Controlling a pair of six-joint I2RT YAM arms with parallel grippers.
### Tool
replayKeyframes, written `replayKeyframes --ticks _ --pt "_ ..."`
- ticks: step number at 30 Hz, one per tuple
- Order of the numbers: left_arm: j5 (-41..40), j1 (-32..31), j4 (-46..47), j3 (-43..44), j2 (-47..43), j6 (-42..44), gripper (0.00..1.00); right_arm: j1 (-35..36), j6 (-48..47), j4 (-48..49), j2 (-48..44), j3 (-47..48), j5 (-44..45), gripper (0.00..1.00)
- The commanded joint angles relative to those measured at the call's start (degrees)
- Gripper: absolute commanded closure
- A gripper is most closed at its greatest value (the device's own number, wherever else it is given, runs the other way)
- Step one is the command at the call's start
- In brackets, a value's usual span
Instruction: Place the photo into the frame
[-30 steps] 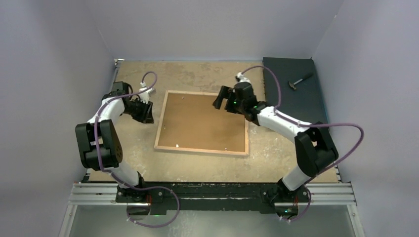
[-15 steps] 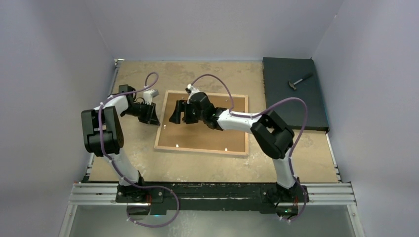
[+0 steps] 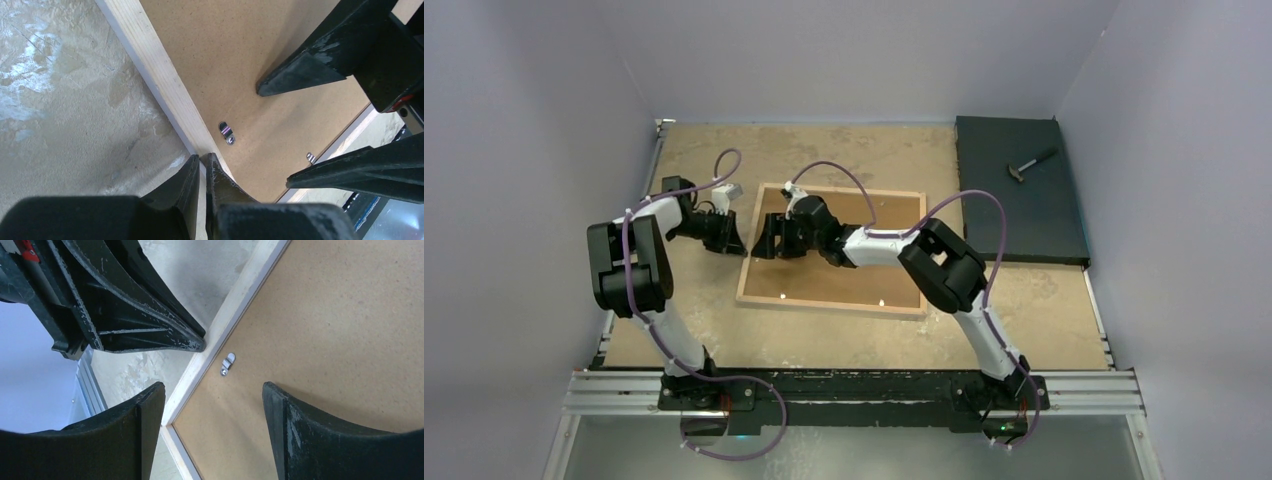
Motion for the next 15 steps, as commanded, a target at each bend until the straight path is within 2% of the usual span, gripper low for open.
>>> replayKeyframes --ticks 1,15 --pt "-0.21 -0.13 2.2 -1.85 2.5 0.97 0.96 0.42 0.69 3.4 1.29 3.75 -2.5 0.26" --pt "-0.28 -0.17 3.43 -3.01 2.04 0.33 0.97 1.41 1.61 4.01 4.45 5.84 -5.02 0.25"
